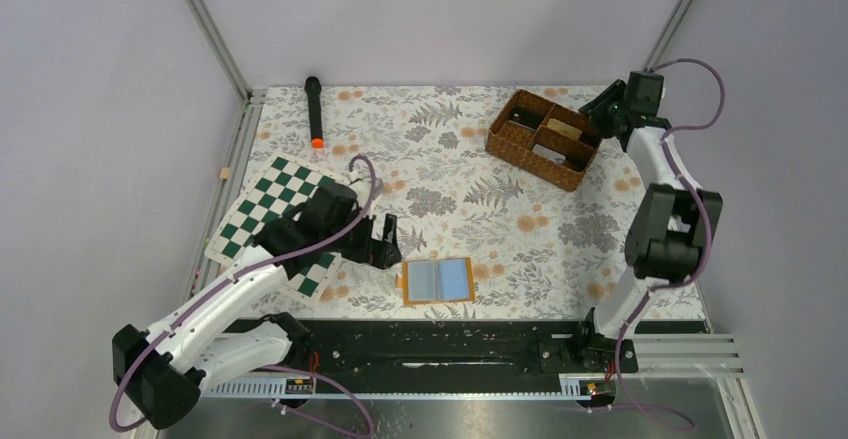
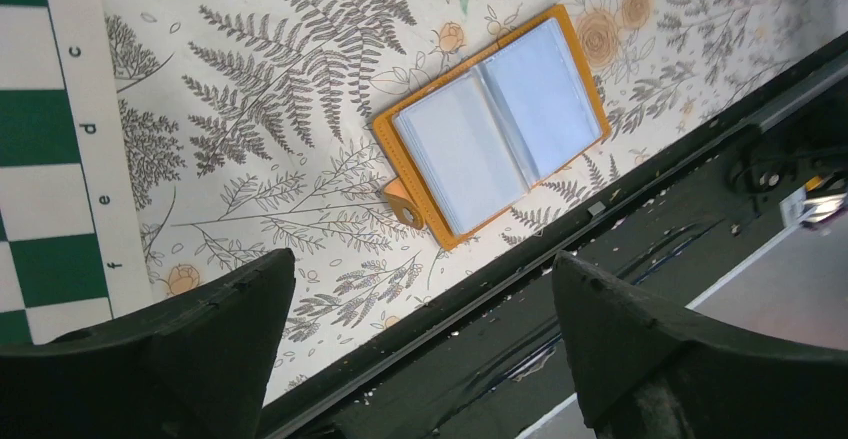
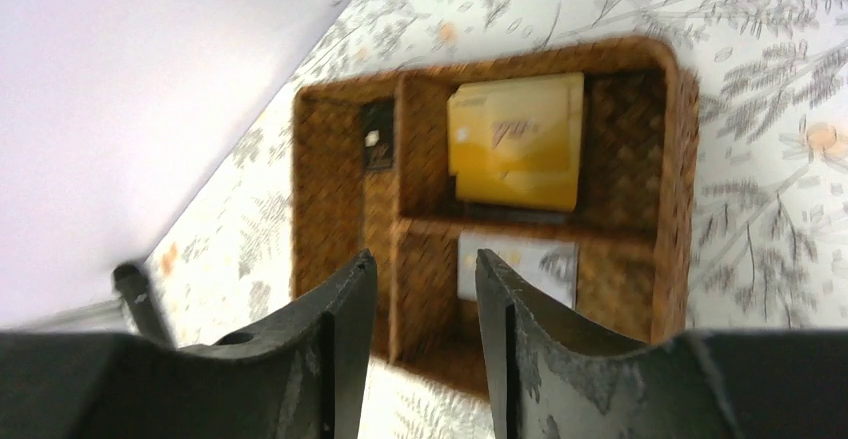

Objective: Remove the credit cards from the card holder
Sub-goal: Place the credit card in the storage box, then remove the credit card from the card holder.

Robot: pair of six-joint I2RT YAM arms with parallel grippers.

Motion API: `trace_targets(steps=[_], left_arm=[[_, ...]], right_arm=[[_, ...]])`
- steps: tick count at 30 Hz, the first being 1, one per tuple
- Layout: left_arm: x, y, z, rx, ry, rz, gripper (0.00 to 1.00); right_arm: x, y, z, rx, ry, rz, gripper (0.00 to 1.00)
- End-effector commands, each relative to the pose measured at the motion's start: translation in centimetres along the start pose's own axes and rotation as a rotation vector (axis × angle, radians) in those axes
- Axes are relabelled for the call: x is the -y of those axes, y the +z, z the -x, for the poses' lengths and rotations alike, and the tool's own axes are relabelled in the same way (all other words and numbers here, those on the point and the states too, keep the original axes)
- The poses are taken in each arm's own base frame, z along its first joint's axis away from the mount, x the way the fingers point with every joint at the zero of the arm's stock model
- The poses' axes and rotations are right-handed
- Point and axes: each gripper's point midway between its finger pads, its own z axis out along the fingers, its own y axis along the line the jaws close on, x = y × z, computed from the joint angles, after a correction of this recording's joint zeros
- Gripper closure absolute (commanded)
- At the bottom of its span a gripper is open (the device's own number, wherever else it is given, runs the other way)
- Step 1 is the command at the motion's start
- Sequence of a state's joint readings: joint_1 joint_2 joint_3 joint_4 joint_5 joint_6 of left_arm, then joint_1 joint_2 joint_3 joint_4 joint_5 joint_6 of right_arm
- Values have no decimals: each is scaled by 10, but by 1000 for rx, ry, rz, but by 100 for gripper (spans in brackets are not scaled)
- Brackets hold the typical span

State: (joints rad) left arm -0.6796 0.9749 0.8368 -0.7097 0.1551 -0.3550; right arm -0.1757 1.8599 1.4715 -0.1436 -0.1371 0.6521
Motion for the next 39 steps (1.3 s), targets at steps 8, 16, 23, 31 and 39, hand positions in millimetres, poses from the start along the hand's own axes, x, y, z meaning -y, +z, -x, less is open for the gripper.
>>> trace_targets(steps=[8,16,23,31,39], left_arm=[[53,13,3,32,-115,-437,6],[71,41,-12,-30,-251,-413,25],[48,77,-22,-9,-392,-375,40],[22,96,-42,-38,-403,-251,59],[-12,99,-57,-12,-406,-71,68]], right_arm=[[-53,-142,-145,-174,-116,313,52],[-44,-207,-293,-426,-211,484,54],[-27,-239,-356,-493,-253,498,51],[-48,-257,-401,-539,-352,544,49],[-55,-240,-426,-485,-490,490,37]])
